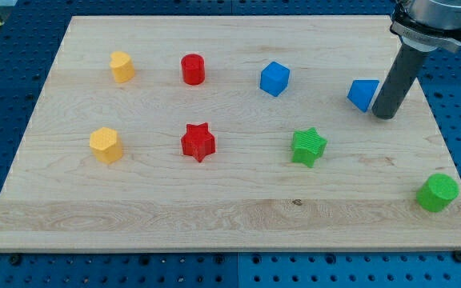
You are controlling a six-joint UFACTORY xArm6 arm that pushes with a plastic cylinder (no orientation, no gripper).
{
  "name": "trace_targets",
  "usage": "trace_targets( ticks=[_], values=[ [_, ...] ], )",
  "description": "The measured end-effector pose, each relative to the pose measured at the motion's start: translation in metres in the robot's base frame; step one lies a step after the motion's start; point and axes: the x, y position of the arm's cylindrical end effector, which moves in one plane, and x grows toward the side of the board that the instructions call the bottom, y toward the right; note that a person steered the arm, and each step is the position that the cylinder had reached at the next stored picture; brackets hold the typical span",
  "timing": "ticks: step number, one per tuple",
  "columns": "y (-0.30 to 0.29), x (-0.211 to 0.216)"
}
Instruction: Push the blue triangle slightly down
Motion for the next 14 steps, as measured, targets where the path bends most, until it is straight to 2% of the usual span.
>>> trace_targets(
  ticks=[1, 2, 3, 5, 6, 7, 8, 10, 12, 13, 14],
  values=[
    [0.023, -0.005],
    [0.053, -0.067],
    [0.053, -0.098],
    [-0.042, -0.098],
    [-0.062, -0.098],
    [-0.052, -0.103],
    [-0.032, -0.082],
    [-0.029, -0.057],
    [-0.026, 0.003],
    [-0.026, 0.013],
    [-0.019, 0.045]
  ],
)
